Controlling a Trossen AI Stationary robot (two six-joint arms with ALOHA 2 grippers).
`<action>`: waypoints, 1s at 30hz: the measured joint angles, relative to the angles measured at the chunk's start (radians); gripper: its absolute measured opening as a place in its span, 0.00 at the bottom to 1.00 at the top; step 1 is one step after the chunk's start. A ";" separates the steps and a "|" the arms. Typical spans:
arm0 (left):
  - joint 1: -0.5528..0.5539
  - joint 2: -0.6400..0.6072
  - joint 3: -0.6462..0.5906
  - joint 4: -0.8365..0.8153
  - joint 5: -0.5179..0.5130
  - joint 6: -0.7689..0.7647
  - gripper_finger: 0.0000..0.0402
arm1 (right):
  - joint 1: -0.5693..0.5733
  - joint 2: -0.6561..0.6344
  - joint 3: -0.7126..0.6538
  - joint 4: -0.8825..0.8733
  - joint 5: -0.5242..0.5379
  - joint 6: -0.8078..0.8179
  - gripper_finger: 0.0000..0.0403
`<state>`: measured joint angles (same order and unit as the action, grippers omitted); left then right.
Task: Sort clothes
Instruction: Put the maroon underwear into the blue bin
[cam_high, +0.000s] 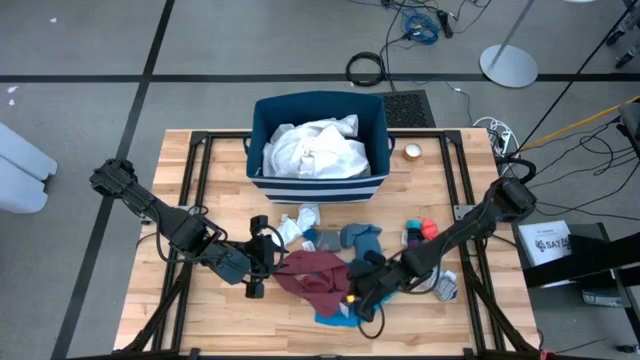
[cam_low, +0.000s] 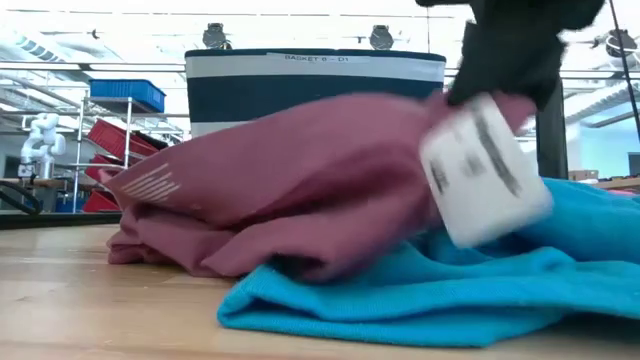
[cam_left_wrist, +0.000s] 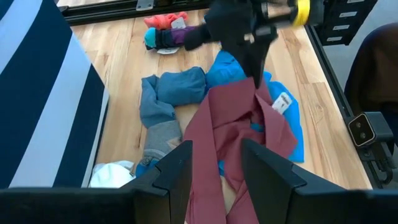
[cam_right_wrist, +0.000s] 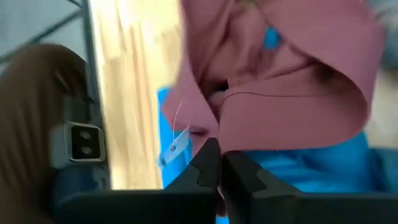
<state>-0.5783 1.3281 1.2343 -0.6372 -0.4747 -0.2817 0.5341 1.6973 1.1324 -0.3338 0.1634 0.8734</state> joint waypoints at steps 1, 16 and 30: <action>0.000 0.000 0.000 0.000 0.000 0.000 0.36 | -0.003 -0.019 0.000 0.000 0.006 -0.006 0.00; 0.060 0.144 0.000 0.000 0.247 0.034 0.36 | -0.003 -0.151 0.001 -0.010 0.028 -0.044 0.00; 0.122 0.241 -0.026 -0.209 0.211 -0.076 0.36 | -0.003 -0.151 0.001 -0.068 0.029 -0.072 0.00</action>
<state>-0.4560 1.5692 1.2078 -0.8458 -0.2634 -0.3580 0.5308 1.5463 1.1336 -0.4020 0.1920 0.8010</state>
